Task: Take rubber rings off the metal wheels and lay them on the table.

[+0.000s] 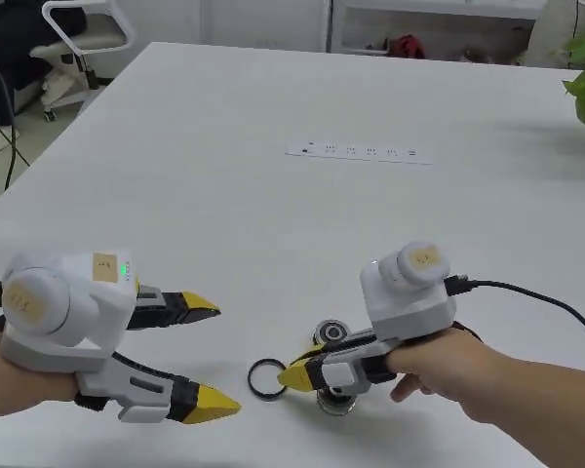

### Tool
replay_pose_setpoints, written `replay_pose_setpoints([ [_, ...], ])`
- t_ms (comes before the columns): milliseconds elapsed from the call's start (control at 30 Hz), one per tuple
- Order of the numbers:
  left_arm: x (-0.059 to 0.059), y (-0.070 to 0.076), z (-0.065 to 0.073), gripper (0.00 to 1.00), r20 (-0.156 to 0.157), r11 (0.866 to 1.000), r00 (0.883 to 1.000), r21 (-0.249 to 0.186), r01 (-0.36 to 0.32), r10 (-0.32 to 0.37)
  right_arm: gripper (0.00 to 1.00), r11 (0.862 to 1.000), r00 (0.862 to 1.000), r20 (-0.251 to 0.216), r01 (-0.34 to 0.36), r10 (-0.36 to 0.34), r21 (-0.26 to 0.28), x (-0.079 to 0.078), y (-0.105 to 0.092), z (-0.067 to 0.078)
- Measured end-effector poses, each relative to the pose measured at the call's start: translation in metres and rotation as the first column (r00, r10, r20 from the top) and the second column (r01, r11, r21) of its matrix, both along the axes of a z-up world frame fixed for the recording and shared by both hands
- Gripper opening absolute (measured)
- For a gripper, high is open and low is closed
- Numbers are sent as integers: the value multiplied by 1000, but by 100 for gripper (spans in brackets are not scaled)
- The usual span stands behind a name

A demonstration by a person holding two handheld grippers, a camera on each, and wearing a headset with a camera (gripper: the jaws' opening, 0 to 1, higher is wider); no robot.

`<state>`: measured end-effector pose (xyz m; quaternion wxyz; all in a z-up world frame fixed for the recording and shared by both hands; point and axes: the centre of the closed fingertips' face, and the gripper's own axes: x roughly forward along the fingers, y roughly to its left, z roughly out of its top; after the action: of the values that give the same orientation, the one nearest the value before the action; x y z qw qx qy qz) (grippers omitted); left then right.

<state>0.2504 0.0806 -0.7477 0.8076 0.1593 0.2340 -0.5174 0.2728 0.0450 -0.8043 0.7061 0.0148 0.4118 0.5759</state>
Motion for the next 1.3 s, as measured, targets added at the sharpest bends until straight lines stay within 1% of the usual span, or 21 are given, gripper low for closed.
replay_pose_setpoints([
  [100, 0, 0, 2, 65, 3, 1000, 1000, 0, 0, 0, 14, 1000, 1000, 5, -1, 1, 6, 1, 0, 3],
  [200, 2, -1, 4, 65, 7, 1000, 1000, 2, 0, 0, 15, 1000, 1000, 15, -1, 1, 15, 3, -2, 9],
  [400, 7, -4, 8, 65, 15, 1000, 1000, -1, 3, -3, 16, 999, 999, 39, 23, -25, 47, 14, -8, 23],
  [533, 12, -5, 10, 65, 19, 1000, 1000, -4, 5, -5, 17, 997, 998, 53, 32, -36, 72, 19, -14, 31],
  [800, 27, -12, 17, 65, 35, 1000, 999, -26, -6, 7, 19, 993, 993, 88, 68, -76, 95, 33, -27, 42],
  [1033, 39, -17, 20, 64, 41, 999, 999, -38, -8, 9, 20, 990, 987, 111, 102, -113, 98, 44, -43, 46],
  [1167, 47, -18, 19, 63, 31, 998, 999, -50, -24, 25, 20, 986, 983, 120, 129, -141, 101, 50, -52, 48],
  [1300, 52, -20, 19, 63, 26, 998, 999, -55, -30, 32, 21, 986, 980, 135, 138, -150, 93, 53, -60, 44],
])
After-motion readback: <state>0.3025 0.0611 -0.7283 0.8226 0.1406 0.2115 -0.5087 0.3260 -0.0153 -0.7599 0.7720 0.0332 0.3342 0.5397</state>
